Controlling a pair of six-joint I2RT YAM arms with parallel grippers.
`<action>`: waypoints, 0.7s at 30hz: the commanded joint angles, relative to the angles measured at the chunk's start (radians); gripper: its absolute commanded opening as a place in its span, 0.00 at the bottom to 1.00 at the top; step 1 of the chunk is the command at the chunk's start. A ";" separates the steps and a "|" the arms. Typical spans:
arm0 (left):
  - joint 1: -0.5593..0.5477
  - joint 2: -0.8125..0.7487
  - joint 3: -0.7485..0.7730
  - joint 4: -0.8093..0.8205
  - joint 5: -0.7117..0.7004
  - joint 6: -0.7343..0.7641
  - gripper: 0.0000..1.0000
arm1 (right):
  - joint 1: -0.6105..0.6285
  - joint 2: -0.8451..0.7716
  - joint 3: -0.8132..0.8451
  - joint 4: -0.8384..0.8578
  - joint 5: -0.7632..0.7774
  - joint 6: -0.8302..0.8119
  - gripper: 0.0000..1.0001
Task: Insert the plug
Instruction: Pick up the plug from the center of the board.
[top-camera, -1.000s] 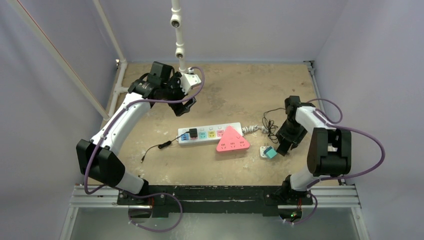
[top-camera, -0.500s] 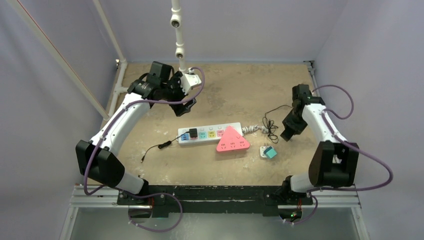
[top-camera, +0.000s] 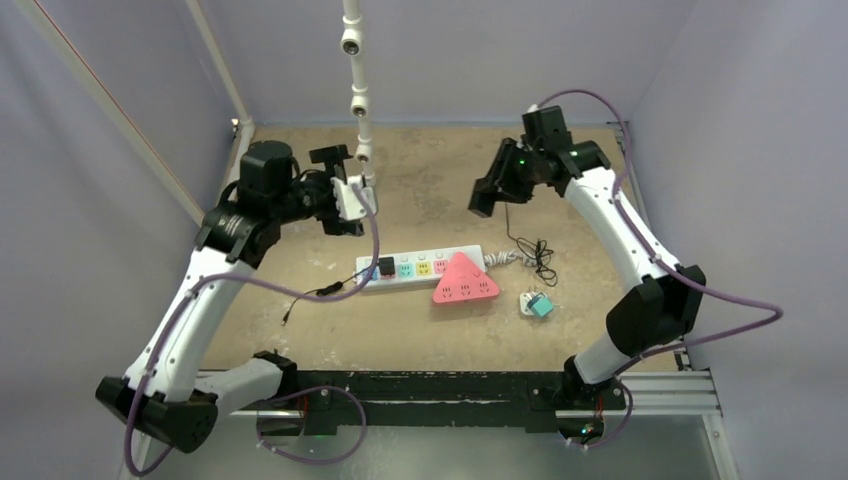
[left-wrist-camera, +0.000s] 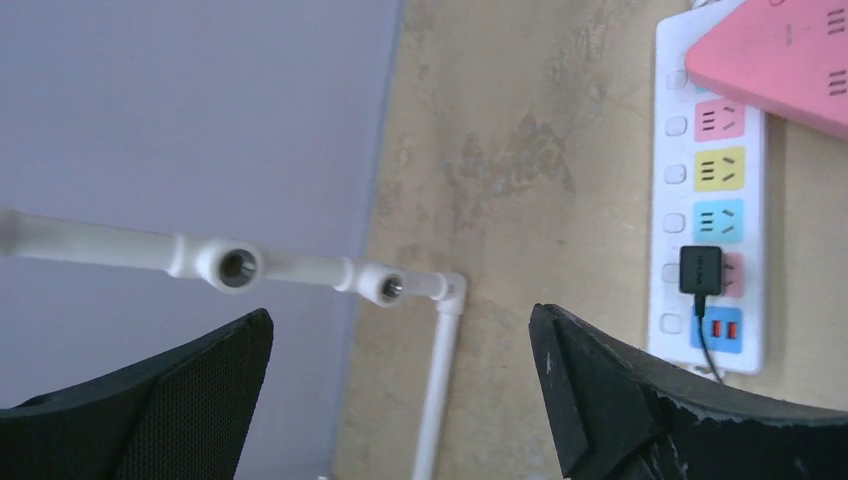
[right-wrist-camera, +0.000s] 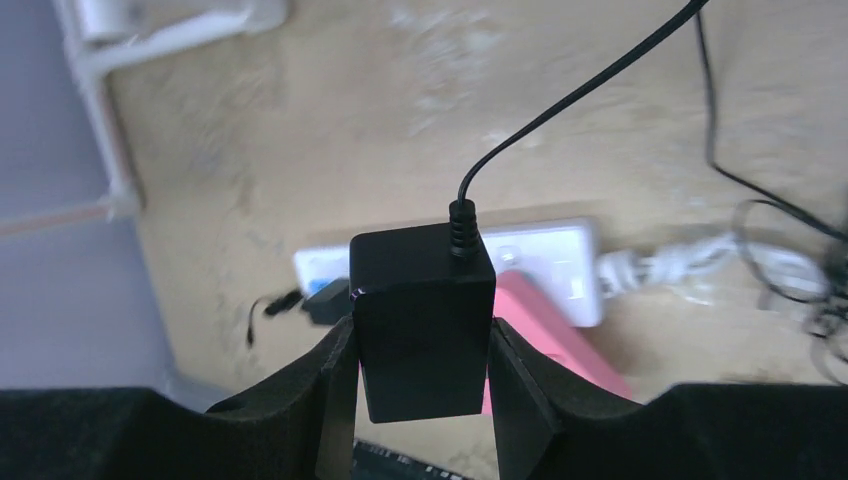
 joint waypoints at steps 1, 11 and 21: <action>0.004 -0.138 -0.082 -0.001 0.112 0.331 0.99 | 0.092 0.047 0.140 0.022 -0.207 -0.019 0.05; 0.004 -0.399 -0.395 0.145 0.254 0.815 0.99 | 0.291 0.212 0.347 0.088 -0.323 0.006 0.05; 0.004 -0.357 -0.414 0.069 0.267 1.033 0.99 | 0.399 0.301 0.495 0.039 -0.360 -0.031 0.05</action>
